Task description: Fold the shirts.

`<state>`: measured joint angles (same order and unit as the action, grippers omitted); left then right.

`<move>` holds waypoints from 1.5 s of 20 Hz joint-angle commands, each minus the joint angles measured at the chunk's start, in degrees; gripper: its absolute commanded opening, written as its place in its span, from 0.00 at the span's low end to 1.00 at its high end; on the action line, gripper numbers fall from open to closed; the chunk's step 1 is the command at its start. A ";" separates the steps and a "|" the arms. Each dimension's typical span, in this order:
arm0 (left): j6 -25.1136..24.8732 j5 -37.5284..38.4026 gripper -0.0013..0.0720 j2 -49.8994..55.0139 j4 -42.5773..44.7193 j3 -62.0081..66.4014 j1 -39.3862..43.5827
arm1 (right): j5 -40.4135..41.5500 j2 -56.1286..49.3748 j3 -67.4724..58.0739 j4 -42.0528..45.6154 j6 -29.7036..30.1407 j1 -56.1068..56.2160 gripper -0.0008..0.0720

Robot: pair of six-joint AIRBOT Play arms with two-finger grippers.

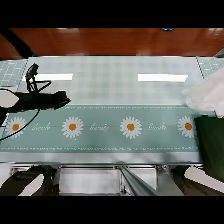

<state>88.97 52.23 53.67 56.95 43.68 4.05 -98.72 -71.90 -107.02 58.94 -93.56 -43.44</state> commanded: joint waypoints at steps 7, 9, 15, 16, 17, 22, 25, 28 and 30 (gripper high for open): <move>-1.27 -11.47 0.04 -0.02 -3.87 0.02 2.89 | -7.74 17.40 24.70 24.00 1.18 -23.06 0.04; -1.27 -12.81 0.04 0.42 -3.87 0.02 3.67 | -7.65 21.62 32.65 29.83 0.20 -27.15 0.04; -1.95 -16.72 0.04 3.10 -3.87 0.07 3.74 | -7.50 25.55 41.38 37.66 -3.65 -26.51 0.58; -1.99 -18.25 0.04 3.48 -3.85 0.42 3.65 | -6.97 25.35 41.18 37.57 -3.65 -26.10 0.58; -3.04 -19.34 0.04 3.76 -3.87 1.36 3.23 | -6.29 24.59 40.37 36.46 -3.65 -25.97 0.58; -6.93 -14.27 0.04 7.80 -3.85 18.62 -0.59 | 14.73 18.01 30.16 -3.67 -7.10 -14.69 0.05; -6.84 -3.43 0.04 13.22 -3.82 32.41 1.97 | 35.39 13.77 27.15 -13.77 2.19 12.07 0.04; -5.05 1.22 0.04 18.01 0.31 34.38 6.97 | 39.91 5.40 27.17 9.29 3.06 39.71 0.04; 1.57 4.26 0.04 22.05 12.33 34.42 7.85 | 37.09 -2.40 27.17 28.89 -3.65 47.69 0.04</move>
<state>84.66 50.81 70.85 57.91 75.42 9.74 -65.89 -66.00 -79.22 67.02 -93.30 -12.21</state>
